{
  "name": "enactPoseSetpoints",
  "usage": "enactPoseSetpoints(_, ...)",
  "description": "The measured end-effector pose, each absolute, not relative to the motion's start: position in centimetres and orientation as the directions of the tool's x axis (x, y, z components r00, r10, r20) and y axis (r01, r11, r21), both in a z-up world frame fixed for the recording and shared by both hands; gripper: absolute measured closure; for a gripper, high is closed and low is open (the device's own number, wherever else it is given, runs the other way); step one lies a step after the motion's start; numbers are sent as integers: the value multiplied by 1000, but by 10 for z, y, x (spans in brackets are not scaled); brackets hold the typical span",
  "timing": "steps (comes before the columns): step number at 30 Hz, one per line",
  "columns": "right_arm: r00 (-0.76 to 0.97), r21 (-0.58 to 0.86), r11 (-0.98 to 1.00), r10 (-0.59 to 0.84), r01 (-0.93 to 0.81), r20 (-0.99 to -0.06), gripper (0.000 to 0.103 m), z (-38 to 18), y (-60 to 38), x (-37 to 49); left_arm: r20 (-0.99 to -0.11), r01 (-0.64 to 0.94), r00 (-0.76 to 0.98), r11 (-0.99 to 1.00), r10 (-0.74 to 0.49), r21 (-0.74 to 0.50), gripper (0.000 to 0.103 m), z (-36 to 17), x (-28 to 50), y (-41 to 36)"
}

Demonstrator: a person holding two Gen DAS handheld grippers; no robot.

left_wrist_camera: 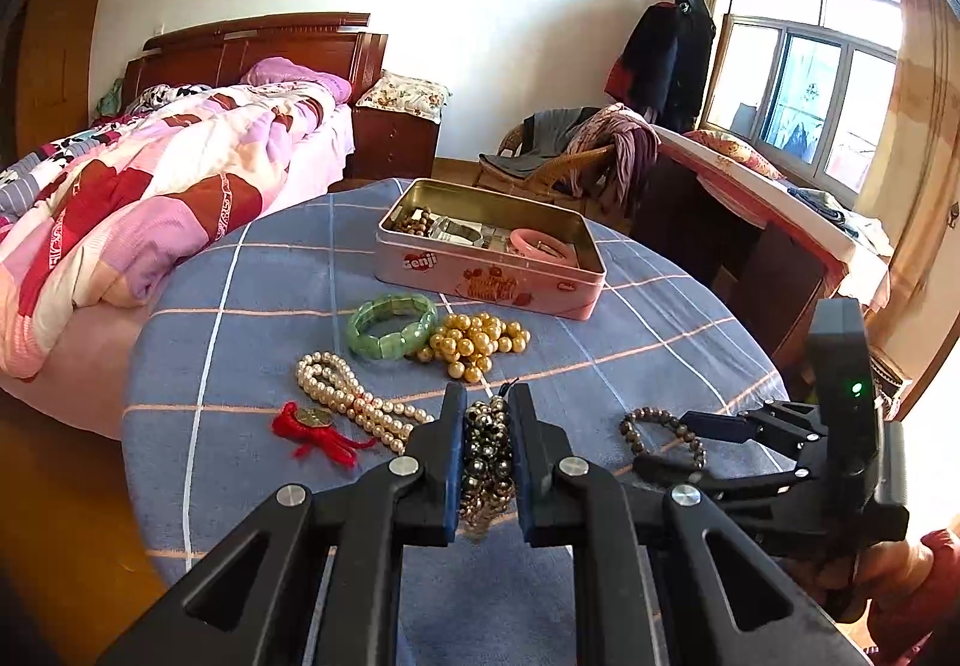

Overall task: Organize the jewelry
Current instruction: 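Grasp the silver bead chain with the left tool while the right tool grasps the dark bead bracelet, then carry the bead chain and dark bracelet into the pink tin and open both tools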

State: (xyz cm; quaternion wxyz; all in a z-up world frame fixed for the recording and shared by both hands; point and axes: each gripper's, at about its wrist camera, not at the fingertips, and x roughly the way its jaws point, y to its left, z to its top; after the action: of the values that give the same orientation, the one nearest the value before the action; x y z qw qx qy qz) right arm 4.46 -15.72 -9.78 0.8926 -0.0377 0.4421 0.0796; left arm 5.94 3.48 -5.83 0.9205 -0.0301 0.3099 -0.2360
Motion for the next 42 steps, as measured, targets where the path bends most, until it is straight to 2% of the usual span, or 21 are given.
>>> enactPoseSetpoints(1, 598, -2, 986, 98, -165, -795, 60, -97, -160, 44, -558, 415, 695, 886, -454, -204, 90, -60, 60, 34)
enactPoseSetpoints(3, 602, -7, 990, 82, -144, -794, 80, -97, -165, 44, -561, 415, 692, 886, -455, -207, 90, -61, 60, 35)
enactPoseSetpoints(11, 607, 39, 991, 109, -127, -787, 83, -91, -170, 48, -569, 403, 688, 889, -450, -216, 90, -64, 63, 38)
enactPoseSetpoints(16, 651, 92, 989, 144, -113, -745, 83, -71, -177, 49, -561, 400, 694, 890, -451, -219, 90, -59, 68, 38)
enactPoseSetpoints(28, 802, 163, 984, 159, -78, -576, 83, -12, -190, 85, -449, 444, 747, 871, -490, -211, 90, -16, 103, 18)
enactPoseSetpoints(33, 826, 190, 980, 159, -65, -541, 83, -4, -190, 116, -415, 445, 773, 876, -481, -186, 90, -2, 128, 3)
enactPoseSetpoints(42, 850, 128, 992, 79, -13, -522, 83, -12, -190, 173, -397, 432, 793, 886, -462, -169, 90, 1, 182, -21)
